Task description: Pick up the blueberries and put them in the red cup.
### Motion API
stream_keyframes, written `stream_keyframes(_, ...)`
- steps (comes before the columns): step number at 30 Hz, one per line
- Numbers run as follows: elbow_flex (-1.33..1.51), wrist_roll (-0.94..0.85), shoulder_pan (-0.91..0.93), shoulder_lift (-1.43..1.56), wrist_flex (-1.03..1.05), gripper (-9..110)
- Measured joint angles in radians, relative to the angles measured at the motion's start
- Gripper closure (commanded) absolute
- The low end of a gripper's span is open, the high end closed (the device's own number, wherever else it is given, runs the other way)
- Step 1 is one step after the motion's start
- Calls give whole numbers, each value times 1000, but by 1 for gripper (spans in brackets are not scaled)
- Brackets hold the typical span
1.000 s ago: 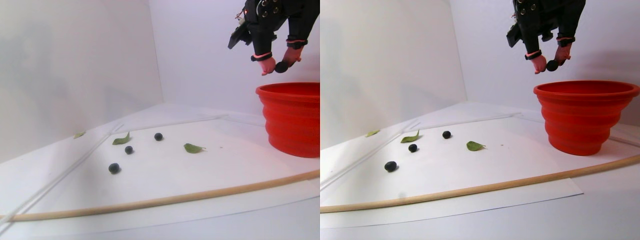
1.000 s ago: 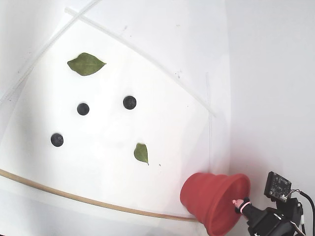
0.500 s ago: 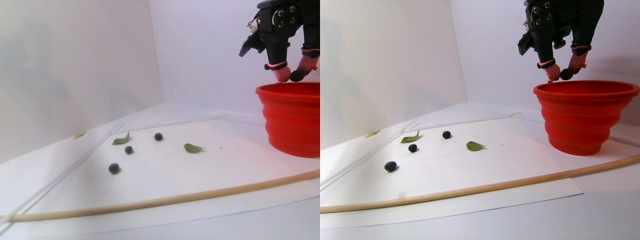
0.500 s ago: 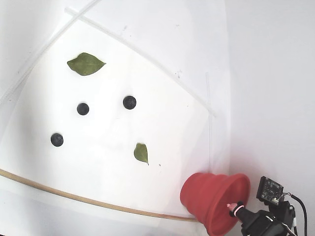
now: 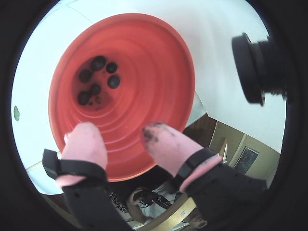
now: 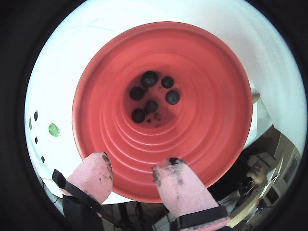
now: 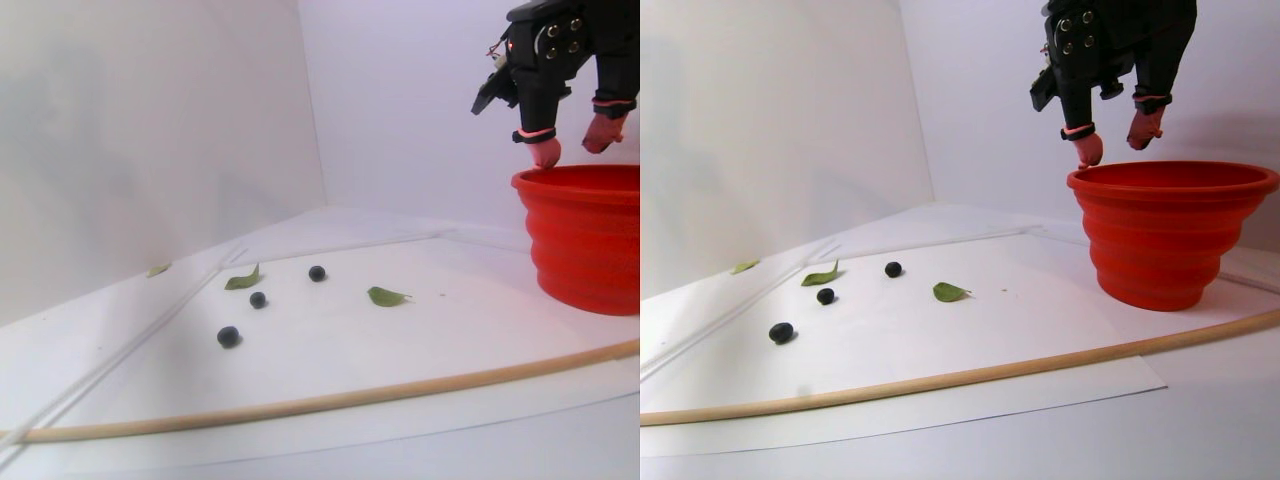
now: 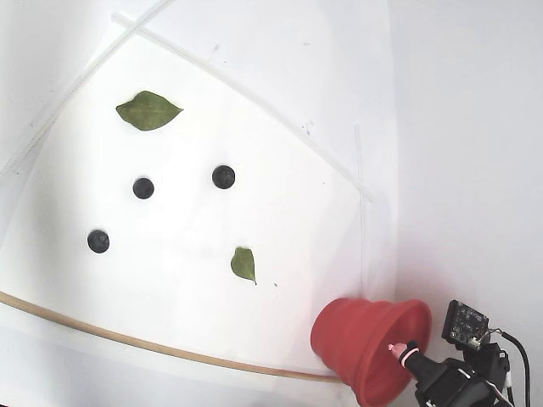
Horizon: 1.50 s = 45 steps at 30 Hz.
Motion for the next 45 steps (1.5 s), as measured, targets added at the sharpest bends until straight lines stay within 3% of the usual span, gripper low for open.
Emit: stream_keyframes(45, 293, 212, -380, 396, 184, 85)
